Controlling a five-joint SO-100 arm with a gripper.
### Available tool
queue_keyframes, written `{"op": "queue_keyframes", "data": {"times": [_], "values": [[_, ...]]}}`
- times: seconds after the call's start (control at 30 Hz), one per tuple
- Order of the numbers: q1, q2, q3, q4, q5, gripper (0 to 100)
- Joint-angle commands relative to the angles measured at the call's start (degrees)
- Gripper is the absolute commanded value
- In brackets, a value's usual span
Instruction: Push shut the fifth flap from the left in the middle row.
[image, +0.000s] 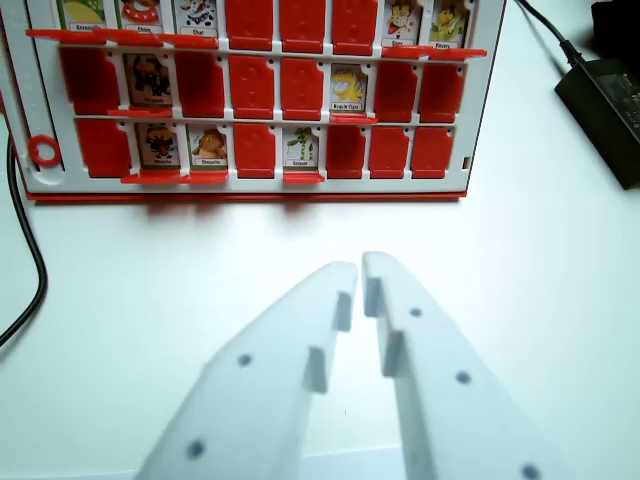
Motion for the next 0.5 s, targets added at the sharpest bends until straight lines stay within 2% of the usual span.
{"op": "queue_keyframes", "data": {"times": [0.0, 0.07, 0.17, 0.47], "values": [[-0.53, 5.1, -0.18, 1.76, 1.23, 0], [-0.97, 6.33, -0.79, 3.96, 2.29, 0], [-1.58, 9.23, -0.62, 6.68, 2.99, 0], [-2.81, 11.07, -1.67, 9.32, 3.6, 0]]}}
